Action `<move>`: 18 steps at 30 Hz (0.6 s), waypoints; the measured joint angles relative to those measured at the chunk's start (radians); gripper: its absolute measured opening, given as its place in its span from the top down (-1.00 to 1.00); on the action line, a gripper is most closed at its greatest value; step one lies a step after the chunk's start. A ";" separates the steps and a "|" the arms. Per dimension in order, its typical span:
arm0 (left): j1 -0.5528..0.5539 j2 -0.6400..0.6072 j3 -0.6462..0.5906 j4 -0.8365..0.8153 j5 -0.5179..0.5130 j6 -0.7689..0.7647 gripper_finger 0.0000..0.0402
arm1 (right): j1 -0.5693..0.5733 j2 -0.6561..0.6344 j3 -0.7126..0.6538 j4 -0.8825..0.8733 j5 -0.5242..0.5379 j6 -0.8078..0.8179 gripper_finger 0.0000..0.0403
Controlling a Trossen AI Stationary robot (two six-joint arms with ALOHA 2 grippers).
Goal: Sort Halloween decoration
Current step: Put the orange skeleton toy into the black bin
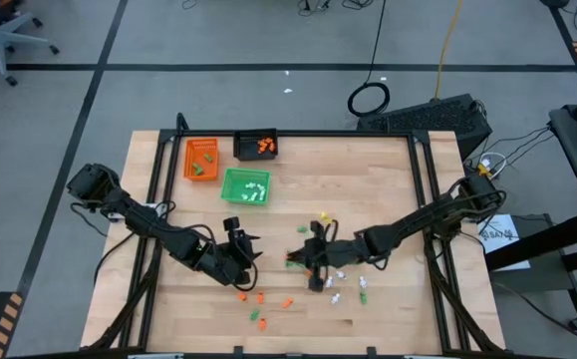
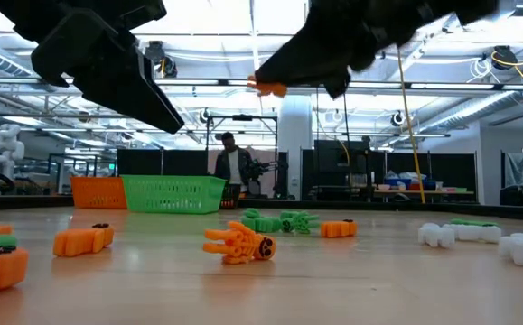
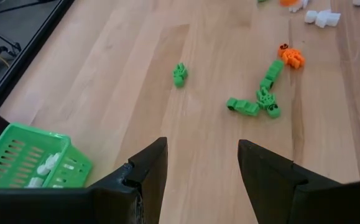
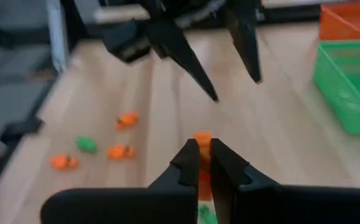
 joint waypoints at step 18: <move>-0.006 0.000 0.000 0.044 0.000 0.005 0.04 | 0.006 0.006 -0.172 0.412 0.074 -0.110 1.00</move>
